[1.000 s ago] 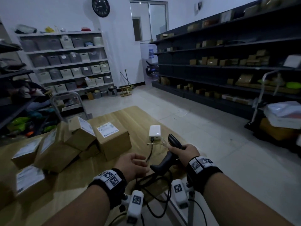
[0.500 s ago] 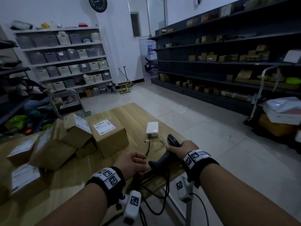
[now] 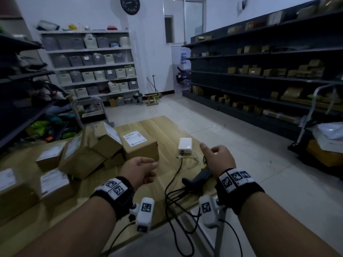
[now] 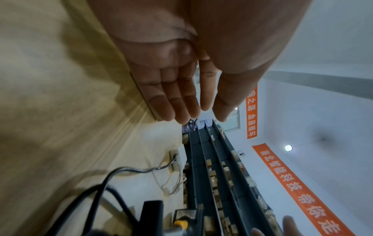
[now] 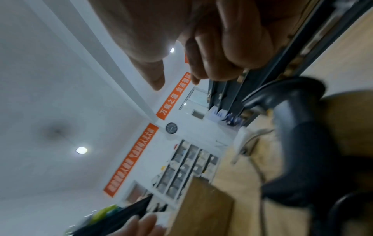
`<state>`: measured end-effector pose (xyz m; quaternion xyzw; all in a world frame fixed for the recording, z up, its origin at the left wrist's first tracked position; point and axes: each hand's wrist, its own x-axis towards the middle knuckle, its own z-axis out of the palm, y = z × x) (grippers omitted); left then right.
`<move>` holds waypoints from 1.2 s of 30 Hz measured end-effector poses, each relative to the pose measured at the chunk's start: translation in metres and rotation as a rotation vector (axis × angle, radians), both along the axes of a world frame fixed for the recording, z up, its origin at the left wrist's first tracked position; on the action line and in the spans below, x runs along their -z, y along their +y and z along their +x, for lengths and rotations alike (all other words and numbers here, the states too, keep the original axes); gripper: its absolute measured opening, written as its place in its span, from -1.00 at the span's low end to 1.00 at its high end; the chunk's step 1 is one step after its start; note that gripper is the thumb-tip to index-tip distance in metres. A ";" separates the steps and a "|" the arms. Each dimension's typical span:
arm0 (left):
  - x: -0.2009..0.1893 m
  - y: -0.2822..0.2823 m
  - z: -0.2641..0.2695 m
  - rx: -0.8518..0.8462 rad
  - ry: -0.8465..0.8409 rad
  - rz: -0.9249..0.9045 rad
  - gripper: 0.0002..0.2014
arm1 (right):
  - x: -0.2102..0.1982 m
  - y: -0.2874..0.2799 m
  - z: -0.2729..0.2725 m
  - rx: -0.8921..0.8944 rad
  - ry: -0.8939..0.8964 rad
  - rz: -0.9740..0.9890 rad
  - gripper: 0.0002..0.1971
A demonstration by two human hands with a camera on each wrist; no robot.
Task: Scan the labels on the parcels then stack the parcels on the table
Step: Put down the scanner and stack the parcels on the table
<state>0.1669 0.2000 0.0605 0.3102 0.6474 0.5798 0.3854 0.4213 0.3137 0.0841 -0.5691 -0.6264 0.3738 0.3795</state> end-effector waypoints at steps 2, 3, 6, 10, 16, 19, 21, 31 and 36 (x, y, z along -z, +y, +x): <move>-0.008 -0.014 -0.011 -0.045 -0.007 0.029 -0.90 | -0.015 -0.016 -0.022 -0.079 0.085 0.032 -0.52; -0.012 -0.021 -0.018 -0.066 -0.012 0.045 -0.94 | -0.023 -0.025 -0.034 -0.131 0.145 0.013 -0.54; -0.023 -0.040 -0.041 -0.148 -0.011 0.090 -0.94 | -0.042 -0.045 -0.072 -0.267 0.324 -0.093 -0.53; -0.036 -0.082 -0.078 -0.290 -0.084 0.168 -0.88 | -0.052 -0.064 -0.137 -0.390 0.407 -0.160 -0.55; -0.043 -0.129 -0.139 -0.403 -0.102 0.128 -0.74 | -0.055 -0.086 -0.212 -0.497 0.264 -0.176 -0.44; -0.049 -0.160 -0.159 -0.505 -0.141 0.161 -0.80 | -0.053 -0.101 -0.238 -0.571 0.195 -0.156 -0.62; -0.050 -0.176 -0.168 -0.561 -0.155 0.159 -0.81 | -0.051 -0.112 -0.250 -0.562 0.197 -0.164 -0.67; -0.039 -0.223 -0.190 -0.599 -0.144 0.213 -0.76 | -0.031 -0.156 -0.282 -0.534 0.415 -0.397 -0.60; -0.041 -0.243 -0.202 -0.686 -0.067 0.197 -0.82 | -0.030 -0.172 -0.300 -0.553 0.414 -0.390 -0.60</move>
